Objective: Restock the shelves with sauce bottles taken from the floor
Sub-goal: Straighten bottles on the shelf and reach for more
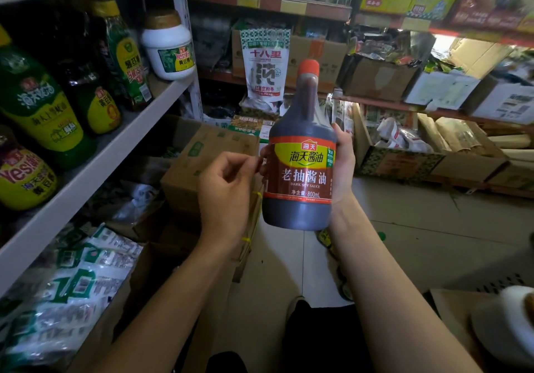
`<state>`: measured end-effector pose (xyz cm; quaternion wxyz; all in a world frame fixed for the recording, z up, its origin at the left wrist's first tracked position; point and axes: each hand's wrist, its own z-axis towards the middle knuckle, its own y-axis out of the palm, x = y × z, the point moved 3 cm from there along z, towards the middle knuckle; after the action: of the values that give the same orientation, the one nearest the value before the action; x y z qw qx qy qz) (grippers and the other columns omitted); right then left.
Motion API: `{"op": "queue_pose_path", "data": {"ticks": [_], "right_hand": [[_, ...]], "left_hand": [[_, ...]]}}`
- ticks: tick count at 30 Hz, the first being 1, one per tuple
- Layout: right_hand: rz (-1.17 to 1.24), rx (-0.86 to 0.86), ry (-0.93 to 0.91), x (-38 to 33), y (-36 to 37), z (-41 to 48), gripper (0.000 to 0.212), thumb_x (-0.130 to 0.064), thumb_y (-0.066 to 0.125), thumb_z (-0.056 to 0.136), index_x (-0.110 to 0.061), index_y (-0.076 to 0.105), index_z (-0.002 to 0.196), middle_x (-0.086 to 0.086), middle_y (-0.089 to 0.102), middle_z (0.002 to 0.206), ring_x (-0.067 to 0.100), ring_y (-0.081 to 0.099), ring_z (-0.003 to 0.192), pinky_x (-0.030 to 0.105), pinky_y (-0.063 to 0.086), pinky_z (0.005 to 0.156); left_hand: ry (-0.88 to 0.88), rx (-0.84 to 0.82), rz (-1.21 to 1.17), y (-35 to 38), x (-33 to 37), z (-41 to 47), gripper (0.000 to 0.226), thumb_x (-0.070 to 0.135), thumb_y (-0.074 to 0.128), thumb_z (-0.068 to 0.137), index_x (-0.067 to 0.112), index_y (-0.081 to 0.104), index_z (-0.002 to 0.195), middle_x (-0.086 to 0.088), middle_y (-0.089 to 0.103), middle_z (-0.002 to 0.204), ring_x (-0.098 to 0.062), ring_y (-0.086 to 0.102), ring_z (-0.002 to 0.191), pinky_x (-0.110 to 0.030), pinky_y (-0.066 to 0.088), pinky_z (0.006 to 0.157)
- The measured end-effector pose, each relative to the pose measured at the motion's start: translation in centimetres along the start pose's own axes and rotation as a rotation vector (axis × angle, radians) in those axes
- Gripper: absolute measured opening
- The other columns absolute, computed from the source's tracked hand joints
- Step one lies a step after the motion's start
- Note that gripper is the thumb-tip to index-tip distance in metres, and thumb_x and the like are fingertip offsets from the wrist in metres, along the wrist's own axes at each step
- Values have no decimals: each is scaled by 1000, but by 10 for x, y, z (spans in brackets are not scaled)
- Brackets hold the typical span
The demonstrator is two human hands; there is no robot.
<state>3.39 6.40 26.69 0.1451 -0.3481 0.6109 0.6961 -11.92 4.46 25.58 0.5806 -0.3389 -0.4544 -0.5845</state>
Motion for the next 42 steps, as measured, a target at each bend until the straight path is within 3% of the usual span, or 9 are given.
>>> {"op": "queue_pose_path", "data": {"ticks": [7,10,13,16,22,25,30,35,42], "right_hand": [[14,-26,-12,0,-2,3,97,-52,82,59,-3,42,133,20,48,112,34,49,97,43,39,87],[4,-52,-19,1,-1,6,85,-52,81,62,0,53,124,18,56,107,32,55,94,41,42,86],[23,-78,-44,1,-1,7,63,-51,74,71,-3,68,110,16,68,100,30,64,90,39,49,85],[20,-148,-51,3,5,8,54,-50,58,85,-5,72,111,14,72,102,27,69,93,36,53,87],[-80,4,-85,4,16,18,56,-48,73,72,-5,72,107,16,70,96,29,66,85,36,55,79],[-126,140,-144,4,40,22,40,-44,64,83,-7,78,92,15,74,83,27,71,72,34,59,67],[-519,168,-409,-1,89,22,32,-30,52,99,-14,65,123,8,73,113,22,70,100,37,57,89],[-725,126,-374,25,138,18,57,-38,70,80,-18,54,131,7,70,118,21,71,103,39,58,90],[-701,-9,-300,53,209,19,55,-14,80,81,-18,53,128,11,68,120,27,70,104,43,57,93]], "left_hand": [[-126,-29,129,-8,-9,-2,47,40,51,99,25,66,57,5,73,69,-10,68,70,-30,50,67],[-132,-119,78,-7,-4,-6,14,23,56,98,32,66,102,10,74,99,-10,68,98,-26,53,77],[-113,-205,-85,-5,1,-9,45,25,56,96,36,40,136,12,62,128,-4,59,119,-18,51,89],[-192,-299,-184,3,5,-17,57,42,55,90,32,38,144,18,62,128,-5,60,119,-17,52,86],[-456,-418,-290,5,11,-16,90,61,78,66,19,48,139,-8,66,126,-28,64,114,-44,53,95],[-469,-445,-311,-13,23,2,69,54,80,69,18,63,125,-10,68,123,-30,66,113,-47,53,94],[-331,-235,-148,-44,53,13,49,42,78,70,22,67,114,-3,75,107,-24,72,98,-32,56,77],[-193,-127,-57,-75,78,-1,50,41,77,68,30,64,115,11,75,101,-9,72,90,-16,55,67],[-119,44,-4,-131,122,-12,57,36,73,71,20,61,124,0,74,110,-18,70,100,-29,56,80]]}}
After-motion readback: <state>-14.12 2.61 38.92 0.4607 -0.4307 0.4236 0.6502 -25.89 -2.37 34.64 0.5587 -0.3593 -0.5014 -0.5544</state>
